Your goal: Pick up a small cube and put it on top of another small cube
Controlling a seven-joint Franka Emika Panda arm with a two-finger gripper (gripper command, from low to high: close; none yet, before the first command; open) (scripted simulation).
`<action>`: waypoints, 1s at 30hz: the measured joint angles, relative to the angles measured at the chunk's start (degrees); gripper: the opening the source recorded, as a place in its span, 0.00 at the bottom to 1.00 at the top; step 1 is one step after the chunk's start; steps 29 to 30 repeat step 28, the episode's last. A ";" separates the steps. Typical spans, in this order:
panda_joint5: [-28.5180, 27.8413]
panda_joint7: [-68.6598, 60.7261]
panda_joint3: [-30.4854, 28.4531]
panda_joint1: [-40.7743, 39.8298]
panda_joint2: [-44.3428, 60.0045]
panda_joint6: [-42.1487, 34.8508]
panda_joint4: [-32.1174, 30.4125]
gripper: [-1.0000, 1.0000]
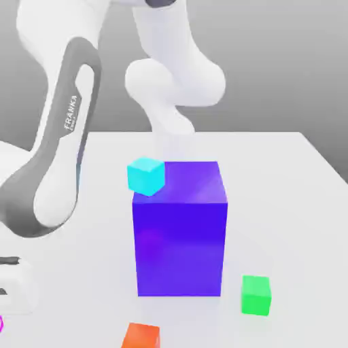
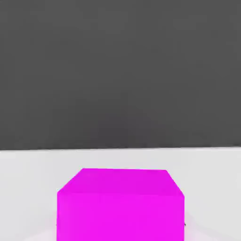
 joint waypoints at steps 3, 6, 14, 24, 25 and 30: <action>-2.02 2.49 1.87 4.76 -3.89 1.00 -4.63 0.00; -3.89 4.93 3.99 9.26 -7.73 1.97 -9.26 0.00; -7.73 10.70 11.31 19.34 -17.76 4.42 -21.56 0.00; -10.18 14.78 15.26 28.49 -16.96 14.02 -30.38 0.00; -10.58 15.07 14.73 28.93 -15.02 15.85 -30.29 1.00; -10.58 15.07 14.73 28.93 -15.02 15.85 -30.29 1.00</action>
